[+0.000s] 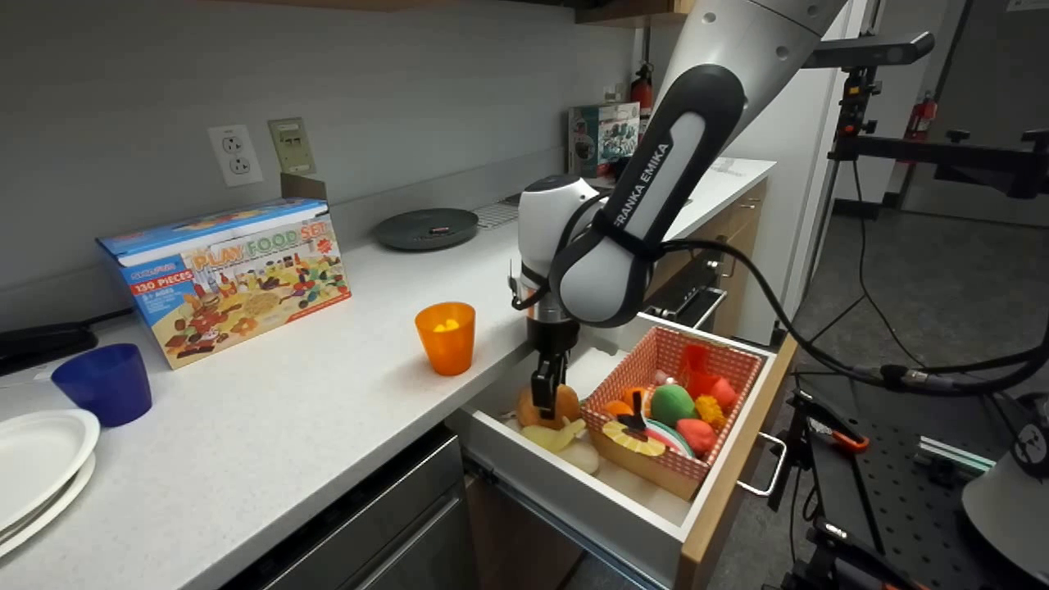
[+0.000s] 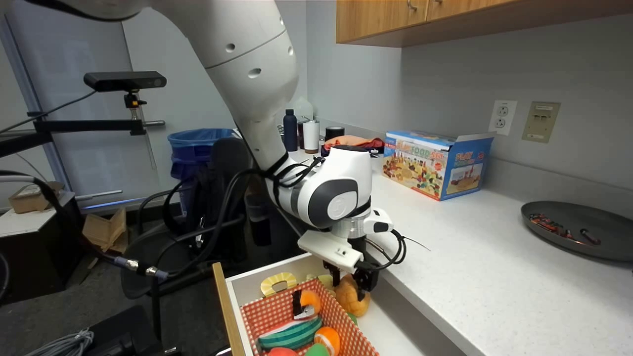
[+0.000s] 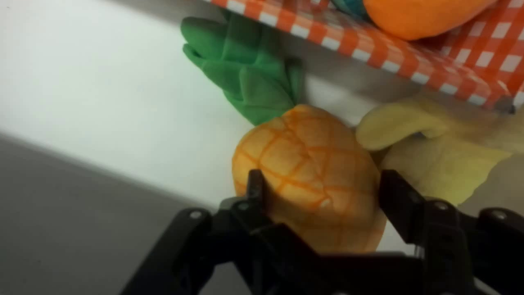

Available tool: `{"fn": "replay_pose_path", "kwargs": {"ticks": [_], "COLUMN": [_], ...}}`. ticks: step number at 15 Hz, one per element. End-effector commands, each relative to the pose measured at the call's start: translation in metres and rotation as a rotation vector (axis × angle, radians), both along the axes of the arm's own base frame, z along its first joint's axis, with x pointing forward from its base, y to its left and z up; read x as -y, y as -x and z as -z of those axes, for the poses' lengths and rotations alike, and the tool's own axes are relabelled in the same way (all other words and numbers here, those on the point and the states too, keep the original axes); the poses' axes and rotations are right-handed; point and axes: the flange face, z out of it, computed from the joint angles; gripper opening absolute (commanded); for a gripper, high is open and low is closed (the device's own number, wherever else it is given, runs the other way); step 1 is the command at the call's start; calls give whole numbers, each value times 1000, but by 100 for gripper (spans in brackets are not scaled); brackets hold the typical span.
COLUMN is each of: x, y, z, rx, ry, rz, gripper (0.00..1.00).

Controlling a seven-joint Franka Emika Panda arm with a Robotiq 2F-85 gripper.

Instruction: Take the pineapple plush toy out of the drawer then close the drawer

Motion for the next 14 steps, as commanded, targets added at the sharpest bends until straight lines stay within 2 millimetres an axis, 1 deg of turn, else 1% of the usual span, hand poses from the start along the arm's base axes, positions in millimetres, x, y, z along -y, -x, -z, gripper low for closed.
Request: {"fn": "replay_pose_path", "kwargs": {"ticks": [1,6,7,8,9,10,14], "x": [4,13,13,13,12,11,12], "y": [-7,-3,-1,2,5,8,19], "z": [4,0,-3,-6,-11,-16,-38], "rx": [21,27,26,16,3,-2,-24], "ry": [-23,-23,-20,-18,-25,-17,-3], "rz": [-19,0,-1,-8,-20,-31,-65], "gripper": [42,6,2,0,0,4,4]}}
